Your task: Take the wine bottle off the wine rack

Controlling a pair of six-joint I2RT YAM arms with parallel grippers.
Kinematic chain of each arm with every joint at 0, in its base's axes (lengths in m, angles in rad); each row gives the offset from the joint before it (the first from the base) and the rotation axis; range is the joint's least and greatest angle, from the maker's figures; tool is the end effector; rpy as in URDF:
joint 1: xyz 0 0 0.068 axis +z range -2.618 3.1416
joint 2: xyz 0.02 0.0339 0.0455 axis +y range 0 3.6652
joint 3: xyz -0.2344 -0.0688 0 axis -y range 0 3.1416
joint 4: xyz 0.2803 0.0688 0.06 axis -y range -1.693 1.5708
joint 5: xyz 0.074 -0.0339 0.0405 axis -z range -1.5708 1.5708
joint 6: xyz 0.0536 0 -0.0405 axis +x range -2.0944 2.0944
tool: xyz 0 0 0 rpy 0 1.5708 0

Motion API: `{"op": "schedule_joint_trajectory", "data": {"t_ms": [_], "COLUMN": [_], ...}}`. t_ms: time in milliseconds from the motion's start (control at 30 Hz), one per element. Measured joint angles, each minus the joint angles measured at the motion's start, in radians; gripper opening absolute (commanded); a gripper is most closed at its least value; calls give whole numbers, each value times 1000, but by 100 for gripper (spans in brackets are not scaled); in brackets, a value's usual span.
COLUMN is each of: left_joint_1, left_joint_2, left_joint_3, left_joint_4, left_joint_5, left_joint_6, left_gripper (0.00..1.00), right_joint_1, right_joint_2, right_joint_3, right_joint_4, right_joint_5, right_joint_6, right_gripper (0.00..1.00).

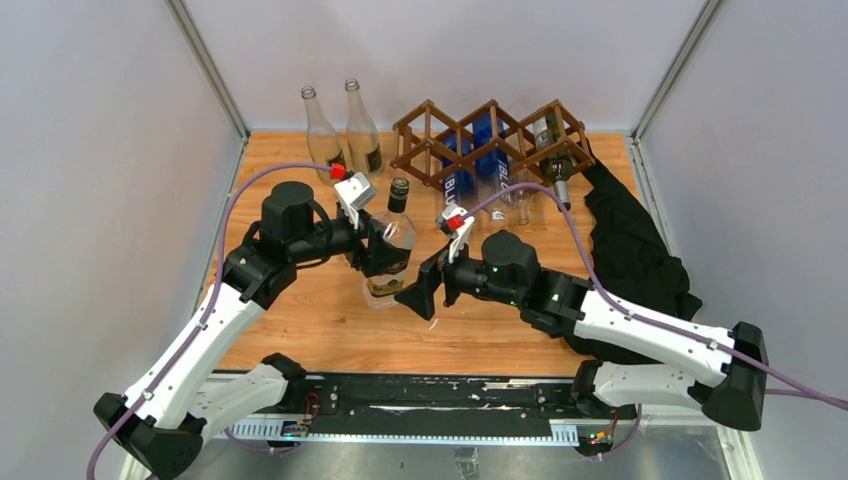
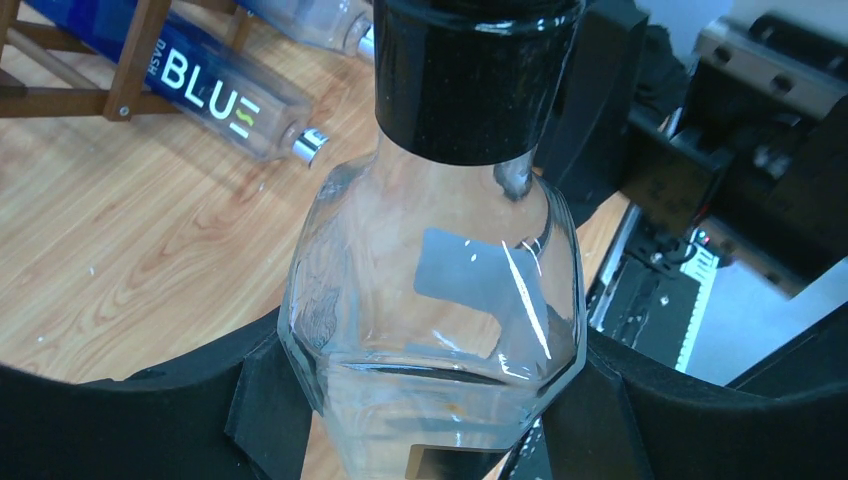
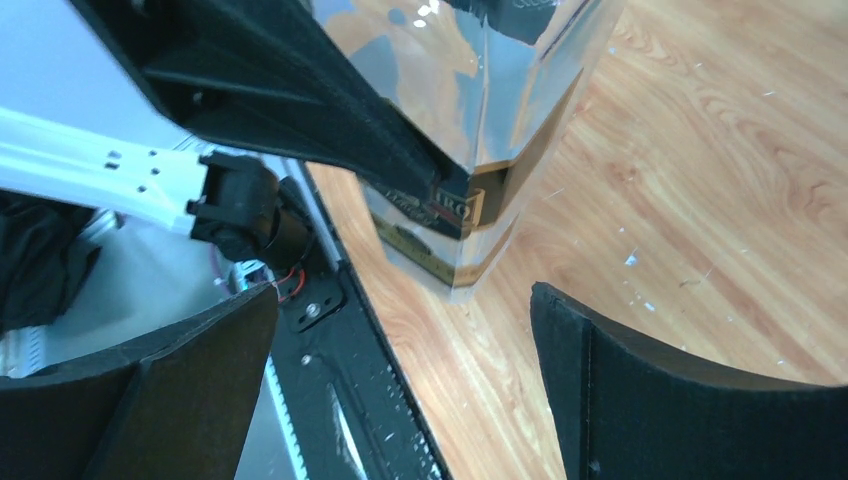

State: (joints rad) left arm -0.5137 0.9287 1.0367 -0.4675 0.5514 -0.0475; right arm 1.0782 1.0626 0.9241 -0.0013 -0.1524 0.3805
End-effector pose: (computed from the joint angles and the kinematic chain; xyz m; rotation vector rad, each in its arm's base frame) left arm 0.2160 -0.1541 0.3490 0.8193 1.8029 -0.9010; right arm 0.1430 0.2837 0.3213 -0.7523 1.7070 1.1840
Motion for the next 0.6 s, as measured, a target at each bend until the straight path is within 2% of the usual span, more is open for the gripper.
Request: {"op": "schedule_joint_trajectory", "data": {"t_ms": [400, 567, 600], "left_joint_1": [8, 8, 8], "left_joint_2": [0, 0, 0], "left_joint_3": [11, 11, 11], "left_joint_4": [54, 54, 54], "left_joint_5": [-11, -26, -29], "left_joint_6": [-106, -129, -133], "left_gripper": [0, 0, 0], "right_joint_1": [195, 224, 224], "right_joint_2": [180, 279, 296], "right_joint_3": [2, 53, 67], "right_joint_4": [234, 261, 264], "right_joint_5": [481, 637, 663], "right_joint_6": [-126, -164, -169], "right_gripper": [100, 100, 95]}}
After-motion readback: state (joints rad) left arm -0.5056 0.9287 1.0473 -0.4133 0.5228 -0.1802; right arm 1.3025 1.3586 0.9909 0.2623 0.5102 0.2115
